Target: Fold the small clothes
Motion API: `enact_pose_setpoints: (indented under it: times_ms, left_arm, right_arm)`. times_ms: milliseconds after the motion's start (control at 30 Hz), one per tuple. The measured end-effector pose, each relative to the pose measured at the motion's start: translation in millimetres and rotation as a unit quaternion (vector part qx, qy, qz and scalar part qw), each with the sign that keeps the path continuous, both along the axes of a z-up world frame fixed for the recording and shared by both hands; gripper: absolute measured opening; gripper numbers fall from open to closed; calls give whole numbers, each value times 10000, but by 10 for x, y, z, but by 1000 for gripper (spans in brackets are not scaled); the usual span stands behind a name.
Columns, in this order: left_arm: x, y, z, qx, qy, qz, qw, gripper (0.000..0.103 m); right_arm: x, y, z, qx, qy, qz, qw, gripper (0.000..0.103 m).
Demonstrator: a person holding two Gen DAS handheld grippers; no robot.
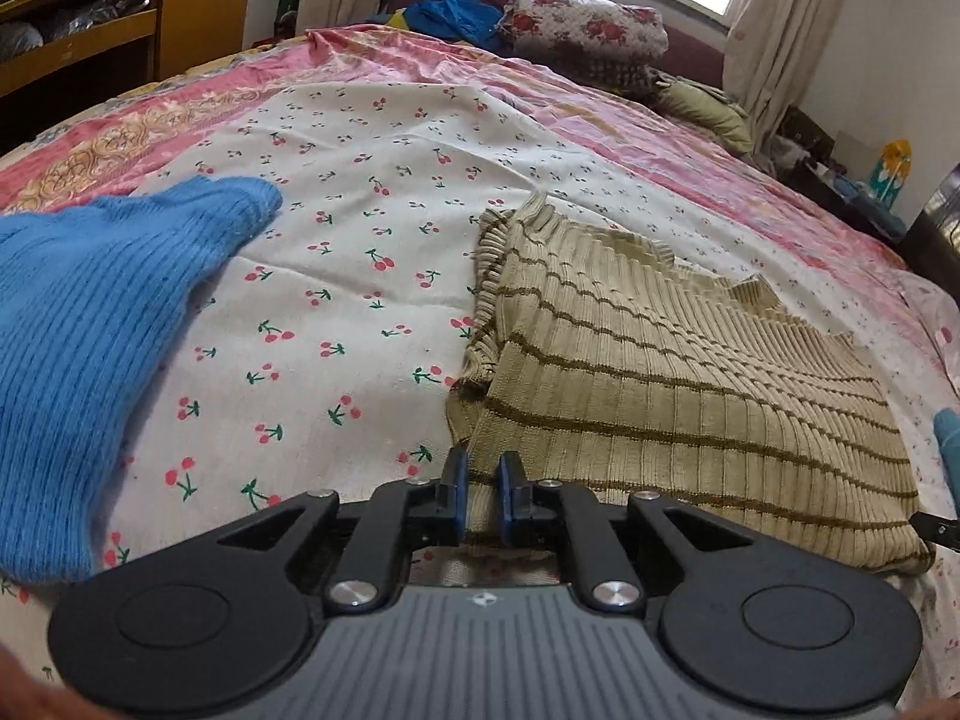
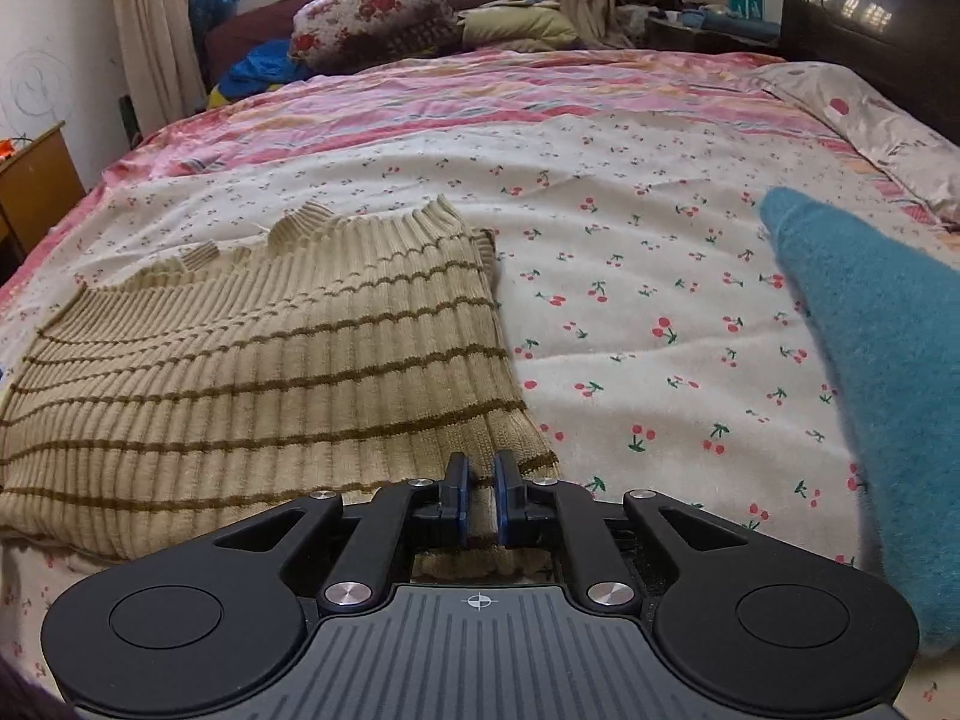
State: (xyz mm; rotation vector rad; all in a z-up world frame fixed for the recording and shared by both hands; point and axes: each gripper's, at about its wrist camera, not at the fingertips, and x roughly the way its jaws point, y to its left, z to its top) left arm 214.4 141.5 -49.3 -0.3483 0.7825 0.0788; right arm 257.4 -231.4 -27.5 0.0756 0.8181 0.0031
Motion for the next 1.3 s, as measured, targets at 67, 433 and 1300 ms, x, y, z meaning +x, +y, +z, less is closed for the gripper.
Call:
enact_pose_setpoints:
  times_ms: [67, 433, 1300]
  left_arm:
    - [-20, 7, 7, -8, -44, -13, 10000, 17]
    - [-52, -6, -23, 153, -141, -144, 9997, 19]
    - [-81, 123, -113, -141, -190, -248, 9994, 34]
  right_arm:
    - [-26, 26, 56, -49, -81, -10, 10000, 11]
    - [32, 160, -31, -512, 153, -148, 9985, 11]
    - [209, 1103, 182, -480, 86, 795, 9956, 11]
